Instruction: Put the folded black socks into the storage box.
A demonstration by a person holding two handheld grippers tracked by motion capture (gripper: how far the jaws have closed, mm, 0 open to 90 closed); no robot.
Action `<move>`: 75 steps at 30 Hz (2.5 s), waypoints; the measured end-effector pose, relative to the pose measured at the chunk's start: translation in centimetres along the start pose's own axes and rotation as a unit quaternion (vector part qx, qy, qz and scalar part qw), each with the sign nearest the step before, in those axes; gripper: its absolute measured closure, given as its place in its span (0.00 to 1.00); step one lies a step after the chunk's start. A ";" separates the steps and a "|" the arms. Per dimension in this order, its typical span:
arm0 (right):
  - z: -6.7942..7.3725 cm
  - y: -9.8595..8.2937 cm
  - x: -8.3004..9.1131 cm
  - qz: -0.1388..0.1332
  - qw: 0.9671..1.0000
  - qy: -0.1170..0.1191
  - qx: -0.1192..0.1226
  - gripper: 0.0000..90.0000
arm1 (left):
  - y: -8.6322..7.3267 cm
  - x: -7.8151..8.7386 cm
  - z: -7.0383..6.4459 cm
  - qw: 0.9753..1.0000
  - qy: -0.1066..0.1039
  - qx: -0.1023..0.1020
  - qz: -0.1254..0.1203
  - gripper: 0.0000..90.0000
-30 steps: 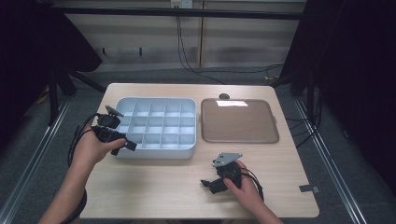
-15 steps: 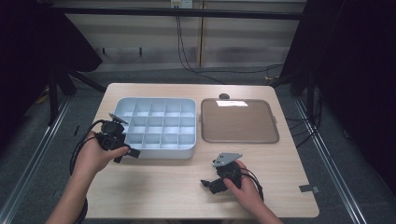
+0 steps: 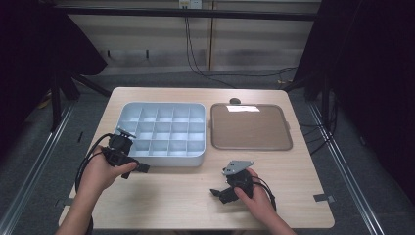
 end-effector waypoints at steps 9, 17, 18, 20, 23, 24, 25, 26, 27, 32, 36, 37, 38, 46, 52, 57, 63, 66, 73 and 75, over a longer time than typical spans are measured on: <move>0.0 0.0 0.0 0.000 1.000 0.000 0.002 0.13 | -1.1 -1.7 -1.0 1.000 -0.018 -0.002 -0.004 0.30; 0.0 0.0 0.0 0.001 1.000 0.000 0.003 0.13 | -1.9 -2.8 -1.2 1.000 -0.024 -0.008 -0.002 0.30; 0.0 0.0 0.0 0.001 1.000 0.000 0.003 0.13 | -2.0 -3.0 -1.2 1.000 -0.026 -0.009 -0.002 0.30; 0.1 0.0 0.0 0.000 1.000 0.001 0.003 0.13 | -2.1 -3.3 -1.3 1.000 -0.026 -0.005 -0.007 0.30; 0.1 0.0 0.0 0.000 1.000 0.001 0.003 0.13 | -2.3 -3.6 -1.4 1.000 -0.027 -0.010 -0.009 0.30; 0.1 0.0 0.0 0.000 1.000 0.001 0.003 0.13 | -2.4 -3.7 -1.4 0.999 -0.028 -0.015 -0.007 0.30; 0.1 0.0 0.0 0.000 1.000 0.001 0.003 0.13 | -2.4 -3.8 -1.4 0.999 -0.029 -0.015 -0.010 0.30; 0.1 0.0 0.0 0.000 1.000 0.001 0.003 0.13 | -2.5 -3.9 -1.5 0.999 -0.029 -0.014 -0.011 0.30; 0.1 0.0 0.0 0.000 1.000 0.001 0.003 0.13 | -2.6 -4.1 -1.6 0.999 -0.031 -0.013 -0.011 0.30; 0.1 0.0 0.0 0.000 1.000 0.001 0.003 0.13 | -2.8 -4.6 -1.7 0.999 -0.034 -0.018 -0.010 0.30; 0.1 0.0 0.0 0.001 1.000 0.001 0.003 0.13 | -3.0 -5.1 -1.9 0.999 -0.033 -0.020 -0.011 0.30; 0.1 0.0 0.0 0.000 1.000 0.001 0.003 0.13 | -3.1 -5.2 -1.9 0.999 -0.031 -0.022 -0.010 0.30; 0.1 0.0 0.0 0.000 1.000 0.001 0.003 0.13 | -3.1 -5.3 -1.9 0.999 -0.032 -0.026 -0.009 0.30; 0.1 0.0 0.0 0.000 1.000 0.001 0.003 0.13 | -3.4 -5.8 -2.0 0.999 -0.035 -0.036 -0.022 0.30; 0.1 0.0 0.0 0.000 1.000 0.001 0.003 0.13 | -3.7 -6.2 -2.1 0.998 -0.035 -0.041 -0.029 0.30; 0.1 0.0 0.0 0.000 1.000 0.001 0.004 0.13 | -4.0 -6.6 -1.6 0.998 -0.031 -0.045 -0.041 0.30; 0.1 0.0 0.0 0.000 1.000 0.001 0.004 0.13 | -4.2 -6.9 -1.5 0.995 -0.029 -0.064 -0.066 0.29; 0.2 0.0 0.0 -0.001 1.000 0.002 0.004 0.13 | -4.4 -7.1 -1.6 0.992 -0.018 -0.082 -0.093 0.27; 0.3 0.0 0.0 0.000 1.000 0.002 0.005 0.13 | -5.1 -7.5 -1.1 0.980 -0.002 -0.125 -0.152 0.25; 0.3 0.0 0.0 0.000 1.000 0.003 0.005 0.13 | -5.2 -7.6 -1.1 0.979 -0.005 -0.128 -0.160 0.25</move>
Point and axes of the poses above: each handheld gripper's, and its own axes: x roughly backward along the jaws, y roughly out of its top, z roughly to its left, the point moved 6 cm from there along -x, roughly forward along the jaws, and after that the axes turned 8 degrees about y, right-handed, at the moved point
